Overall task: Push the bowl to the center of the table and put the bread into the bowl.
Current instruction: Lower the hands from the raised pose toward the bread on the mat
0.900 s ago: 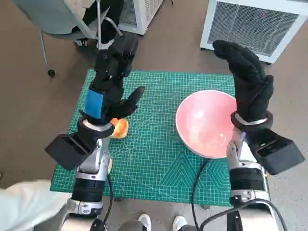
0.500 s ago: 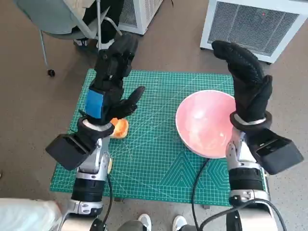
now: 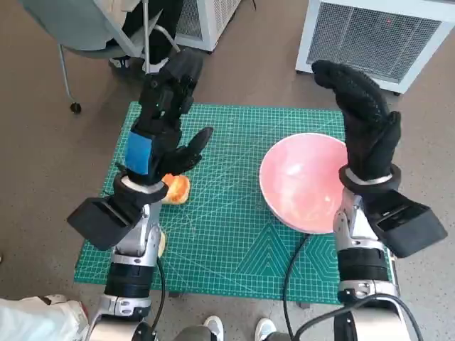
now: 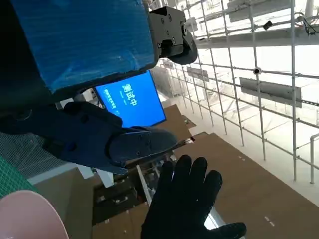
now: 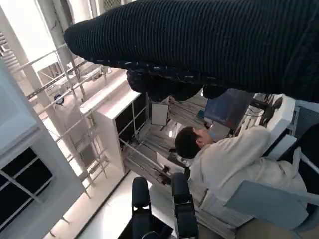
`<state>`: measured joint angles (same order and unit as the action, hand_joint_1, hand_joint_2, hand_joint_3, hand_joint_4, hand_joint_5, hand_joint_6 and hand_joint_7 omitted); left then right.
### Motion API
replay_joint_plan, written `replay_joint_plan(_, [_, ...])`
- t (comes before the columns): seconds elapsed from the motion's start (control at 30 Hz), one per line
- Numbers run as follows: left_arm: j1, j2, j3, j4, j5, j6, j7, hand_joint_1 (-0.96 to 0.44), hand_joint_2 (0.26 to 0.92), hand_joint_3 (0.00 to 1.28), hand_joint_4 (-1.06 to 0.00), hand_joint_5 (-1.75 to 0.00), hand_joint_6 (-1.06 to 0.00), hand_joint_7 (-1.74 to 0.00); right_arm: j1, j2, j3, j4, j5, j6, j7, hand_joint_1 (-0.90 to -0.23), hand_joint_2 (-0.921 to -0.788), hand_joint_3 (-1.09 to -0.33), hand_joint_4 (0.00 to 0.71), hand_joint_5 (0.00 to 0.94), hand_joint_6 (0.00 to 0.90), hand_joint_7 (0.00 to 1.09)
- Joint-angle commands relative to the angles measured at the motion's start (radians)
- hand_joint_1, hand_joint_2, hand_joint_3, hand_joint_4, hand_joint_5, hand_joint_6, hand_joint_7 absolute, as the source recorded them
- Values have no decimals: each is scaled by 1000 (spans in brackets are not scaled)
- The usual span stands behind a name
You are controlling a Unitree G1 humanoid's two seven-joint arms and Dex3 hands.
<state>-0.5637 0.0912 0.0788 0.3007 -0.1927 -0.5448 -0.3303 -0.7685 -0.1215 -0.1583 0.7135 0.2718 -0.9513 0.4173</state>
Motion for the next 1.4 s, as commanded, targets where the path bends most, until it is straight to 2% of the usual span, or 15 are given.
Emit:
replay_joint_plan(0.03, [13, 10, -1, -10, 10, -9, 1, -311, 921, 408, -153, -48, 1, -558, 28, -33, -26, 36, 17, -11, 21, -580, -921, -751, 394, 1, 174, 416])
replay_joint_plan(0.2, [23, 12, 0, -14, 6, -13, -3, -319, 921, 404, -153, -46, 1, -553, 32, -78, -71, 85, 37, -38, 34, -577, -921, -770, 372, 0, 169, 406])
replay_joint_plan(0.27, [27, 14, 2, -15, 3, -15, -5, -322, 921, 402, -153, -45, 1, -551, 37, -96, -93, 103, 37, -52, 21, -570, -921, -782, 365, 0, 166, 405])
replay_joint_plan(0.33, [30, 16, 3, -16, 3, -17, -5, -325, 921, 401, -153, -44, 1, -550, 46, -109, -112, 110, 23, -64, -7, -565, -921, -795, 361, 0, 155, 420])
replay_joint_plan(0.37, [32, 18, 4, -16, 2, -19, -5, -326, 921, 400, -153, -44, 1, -550, 53, -117, -125, 118, 8, -74, -34, -547, -921, -824, 326, 0, 99, 471])
replay_joint_plan(0.47, [37, 21, 7, -14, -1, -22, -6, -330, 921, 398, -153, -42, 1, -547, 67, -135, -154, 143, -30, -95, -97, -549, -921, -846, 332, 20, 56, 580])
replay_joint_plan(0.57, [39, 22, 10, -8, -4, -27, -7, -333, 921, 396, -153, -41, 1, -546, 80, -160, -180, 185, -71, -109, -170, -551, -921, -866, 334, 23, 28, 639])
replay_joint_plan(0.7, [40, 20, 12, 0, -7, -30, -7, -337, 921, 394, -154, -40, 1, -542, 99, -184, -204, 249, -101, -123, -242, -547, -921, -882, 332, 20, 21, 643])
replay_joint_plan(0.93, [41, 14, 10, 1, -6, -27, -2, -335, 921, 395, -155, -36, 1, -548, 123, -200, -223, 386, -147, -108, -368, -538, -921, -877, 345, 20, 45, 624])
replay_joint_plan(1.0, [42, 13, 10, -1, -8, -24, -2, -335, 921, 395, -156, -35, 1, -549, 130, -199, -223, 419, -151, -92, -391, -534, -921, -876, 351, 16, 72, 587])
replay_joint_plan(1.13, [42, 14, 10, -3, -14, -16, -6, -339, 921, 396, -156, -34, 1, -550, 144, -192, -225, 480, -141, -50, -398, -531, -921, -870, 360, 7, 127, 491])
replay_joint_plan(1.4, [40, 16, 10, -7, -21, -8, -10, -349, 921, 396, -157, -30, 1, -551, 147, -153, -245, 558, -92, 80, -333, -517, -921, -863, 323, 3, 154, 364])
